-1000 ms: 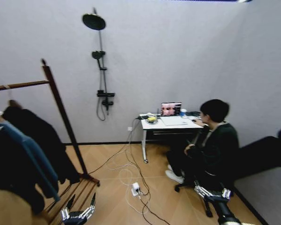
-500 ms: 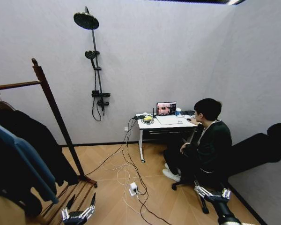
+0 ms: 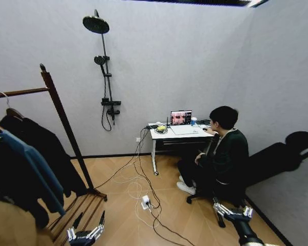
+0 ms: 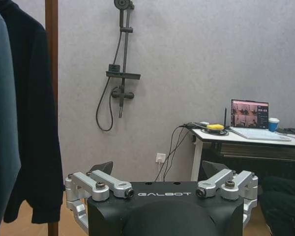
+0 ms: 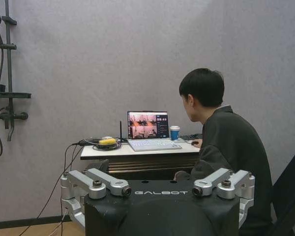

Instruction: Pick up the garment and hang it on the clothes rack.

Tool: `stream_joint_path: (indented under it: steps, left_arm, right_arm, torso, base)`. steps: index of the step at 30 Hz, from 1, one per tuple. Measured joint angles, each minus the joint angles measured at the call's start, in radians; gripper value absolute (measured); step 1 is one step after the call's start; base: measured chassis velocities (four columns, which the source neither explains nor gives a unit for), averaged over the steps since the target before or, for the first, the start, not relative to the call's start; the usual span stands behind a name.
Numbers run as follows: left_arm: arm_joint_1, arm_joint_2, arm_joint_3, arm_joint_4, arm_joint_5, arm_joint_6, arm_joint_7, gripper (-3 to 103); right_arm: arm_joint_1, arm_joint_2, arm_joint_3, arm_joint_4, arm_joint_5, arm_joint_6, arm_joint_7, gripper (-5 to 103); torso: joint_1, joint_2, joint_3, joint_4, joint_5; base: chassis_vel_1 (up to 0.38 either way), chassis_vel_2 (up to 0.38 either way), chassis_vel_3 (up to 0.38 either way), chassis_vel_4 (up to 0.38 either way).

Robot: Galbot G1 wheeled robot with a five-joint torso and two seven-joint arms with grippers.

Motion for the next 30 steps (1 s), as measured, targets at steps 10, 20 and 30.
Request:
stream_joint_path:
  steps: [10, 20, 30]
  left_arm:
    - [0.000, 0.000, 0.000, 0.000, 0.000, 0.000, 0.000, 100]
    - [0.000, 0.000, 0.000, 0.000, 0.000, 0.000, 0.000, 100]
    - [0.000, 0.000, 0.000, 0.000, 0.000, 0.000, 0.000, 100]
  right_arm:
    - [0.000, 0.000, 0.000, 0.000, 0.000, 0.000, 0.000, 100]
    - [0.000, 0.000, 0.000, 0.000, 0.000, 0.000, 0.000, 100]
    - [0.000, 0.000, 0.000, 0.000, 0.000, 0.000, 0.000, 100]
  torso:
    - [0.000, 0.000, 0.000, 0.0000, -0.0003]
    - [0.000, 0.000, 0.000, 0.0002, -0.0006]
    - [0.000, 0.000, 0.000, -0.0002, 0.0006]
  base:
    - [0.292, -0.283, -0.285, 0.303]
    - [0.368, -0.358, -0.362, 0.353]
    - [0.346, -0.349, -0.352, 0.346]
